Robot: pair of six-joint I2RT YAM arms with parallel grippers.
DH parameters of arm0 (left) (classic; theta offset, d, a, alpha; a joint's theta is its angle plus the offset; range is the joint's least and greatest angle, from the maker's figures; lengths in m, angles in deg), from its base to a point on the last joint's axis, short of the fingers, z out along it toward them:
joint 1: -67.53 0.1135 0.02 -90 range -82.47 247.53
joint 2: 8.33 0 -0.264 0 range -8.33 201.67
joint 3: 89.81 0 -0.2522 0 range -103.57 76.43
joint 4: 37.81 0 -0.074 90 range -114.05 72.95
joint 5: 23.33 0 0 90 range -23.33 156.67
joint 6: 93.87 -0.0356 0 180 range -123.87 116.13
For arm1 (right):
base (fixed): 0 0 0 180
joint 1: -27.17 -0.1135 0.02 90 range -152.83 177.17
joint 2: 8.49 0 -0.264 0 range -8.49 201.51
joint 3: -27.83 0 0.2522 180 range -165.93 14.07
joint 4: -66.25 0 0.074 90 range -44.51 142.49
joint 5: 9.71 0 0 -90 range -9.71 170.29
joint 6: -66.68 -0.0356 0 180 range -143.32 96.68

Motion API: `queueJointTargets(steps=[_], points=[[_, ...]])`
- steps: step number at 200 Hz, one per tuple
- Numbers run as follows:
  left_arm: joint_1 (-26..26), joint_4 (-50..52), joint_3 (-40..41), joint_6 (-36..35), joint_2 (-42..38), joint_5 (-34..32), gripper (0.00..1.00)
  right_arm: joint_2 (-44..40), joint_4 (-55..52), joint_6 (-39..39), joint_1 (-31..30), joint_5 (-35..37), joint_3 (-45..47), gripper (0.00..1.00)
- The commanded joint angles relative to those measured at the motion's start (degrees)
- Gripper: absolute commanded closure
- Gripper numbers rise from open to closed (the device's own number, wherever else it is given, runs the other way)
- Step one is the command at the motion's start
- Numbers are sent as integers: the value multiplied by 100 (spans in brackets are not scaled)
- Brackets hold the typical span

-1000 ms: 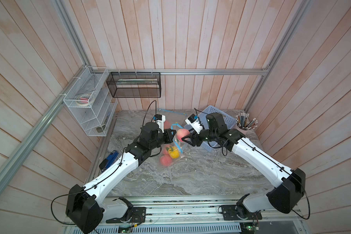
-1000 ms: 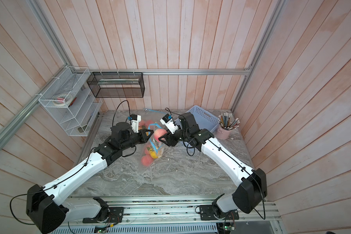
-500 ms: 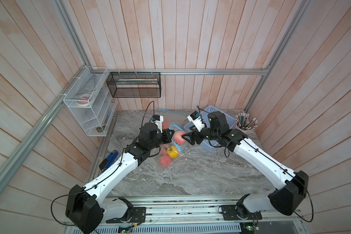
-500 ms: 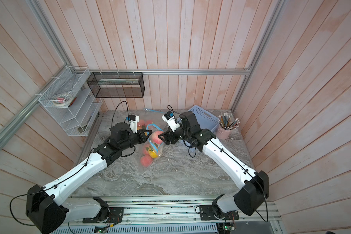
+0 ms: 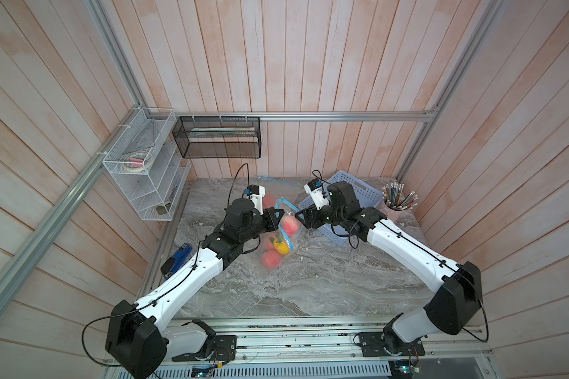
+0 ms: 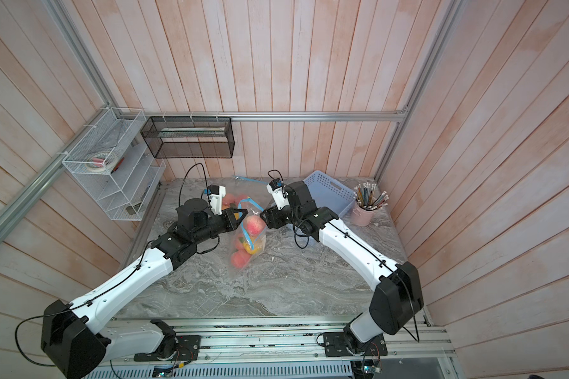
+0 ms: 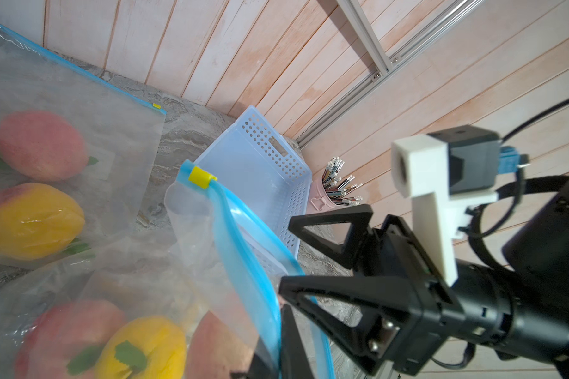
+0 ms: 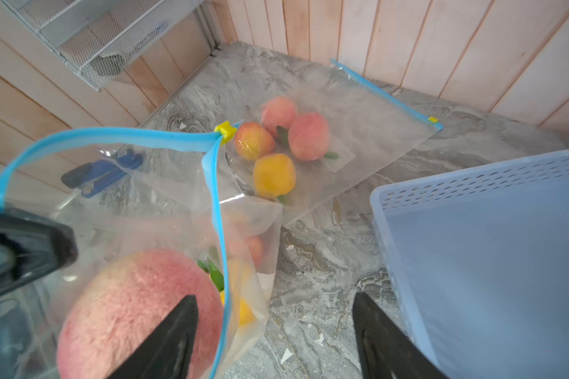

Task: Place the peach in a zip-top bag and seal the zipper
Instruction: Place the peach in the zipper food storage bag, then adjust the zipper food storage bag at the center of the board.

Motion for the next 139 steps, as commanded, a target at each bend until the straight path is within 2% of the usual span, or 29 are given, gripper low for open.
queueJointTargets(steps=[1, 17, 50, 81, 112, 139], points=[[37, -304, 36, 42, -112, 88, 100, -134, -10, 130, -93, -603, -95, 23], [55, -288, 29, 55, -103, 50, 100, -392, 274, 28, -78, -511, 104, 18], [105, -192, 27, 281, -104, -207, 100, -793, 494, -333, 5, 235, 265, 14], [184, -38, 5, 819, -146, -877, 100, -1373, 1038, -499, -37, 313, 847, 14], [218, -282, 169, 1502, -266, -1500, 100, -2005, 1826, -125, -365, 243, 1813, 16], [222, -490, 270, 1903, -287, -1830, 100, -2206, 2471, 256, -761, 266, 2479, 20]])
